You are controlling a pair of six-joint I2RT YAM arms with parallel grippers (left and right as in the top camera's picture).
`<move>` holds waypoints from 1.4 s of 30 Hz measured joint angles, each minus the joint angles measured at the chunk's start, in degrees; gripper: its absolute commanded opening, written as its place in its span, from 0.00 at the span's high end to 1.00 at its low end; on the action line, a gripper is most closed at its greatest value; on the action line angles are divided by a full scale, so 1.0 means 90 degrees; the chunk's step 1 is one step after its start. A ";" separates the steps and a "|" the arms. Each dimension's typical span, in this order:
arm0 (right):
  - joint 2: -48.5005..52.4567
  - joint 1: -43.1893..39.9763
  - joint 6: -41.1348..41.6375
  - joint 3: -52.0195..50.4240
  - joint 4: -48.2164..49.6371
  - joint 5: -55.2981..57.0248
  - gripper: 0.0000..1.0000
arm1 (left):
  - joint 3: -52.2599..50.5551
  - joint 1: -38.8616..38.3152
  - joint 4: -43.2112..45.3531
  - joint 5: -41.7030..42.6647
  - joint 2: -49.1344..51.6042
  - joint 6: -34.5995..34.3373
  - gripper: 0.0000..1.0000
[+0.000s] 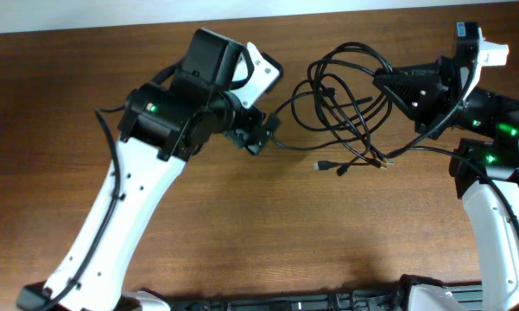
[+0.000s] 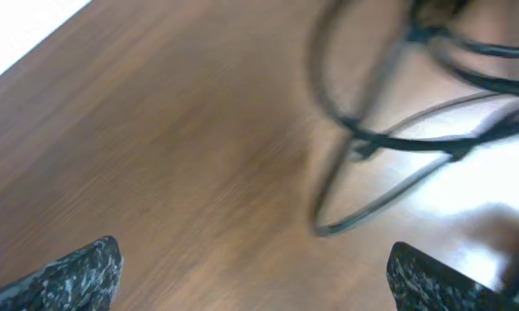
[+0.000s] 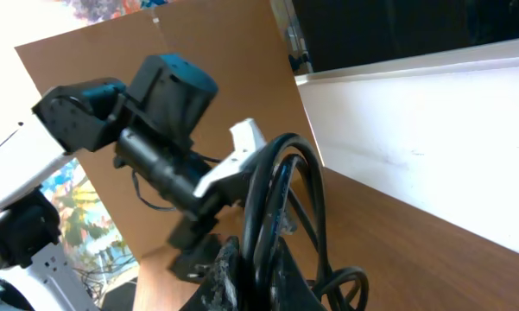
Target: Untangle cables
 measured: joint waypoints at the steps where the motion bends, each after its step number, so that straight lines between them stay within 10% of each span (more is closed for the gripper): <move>1: 0.0000 0.0000 0.0007 0.0000 0.0000 0.0000 0.96 | 0.0000 0.0000 0.0000 0.0221 -0.0053 0.0102 0.01; 12: 0.0000 0.0000 0.0316 0.0000 0.0000 0.0092 0.96 | 0.0000 0.0000 0.0022 0.0794 0.0398 0.0406 0.00; 13: 0.0000 0.0000 0.0333 0.0000 0.0002 0.0095 0.96 | 0.0000 0.0000 0.0022 0.0797 0.0517 0.0408 0.10; 16: 0.0000 0.0000 0.0338 0.0000 0.0000 0.0097 0.96 | 0.0000 0.0000 0.0148 0.0804 0.0767 0.0415 1.00; 24: 0.0000 0.0000 0.0338 0.0000 0.0000 0.0117 0.96 | 0.0000 0.0002 0.0600 0.0525 0.0899 -0.0262 1.00; 32: 0.0000 0.0000 0.0333 0.0000 -0.0002 0.0114 0.96 | 0.0000 0.0359 0.0554 -0.1690 0.0789 -0.4107 1.00; 34: 0.0000 0.0000 0.0333 0.0000 -0.0002 0.0114 0.96 | 0.0000 0.0408 0.0561 -0.1787 0.0656 -0.4709 0.73; 36: 0.0000 0.0000 0.0335 0.0000 -0.0002 0.0114 0.96 | 0.0000 0.0413 0.0593 -0.1787 0.0527 -0.5022 0.11; 42: 0.0000 0.0000 0.0340 0.0000 -0.0002 0.0112 0.96 | 0.0000 0.0415 0.0590 -0.1761 0.0403 -0.4923 0.01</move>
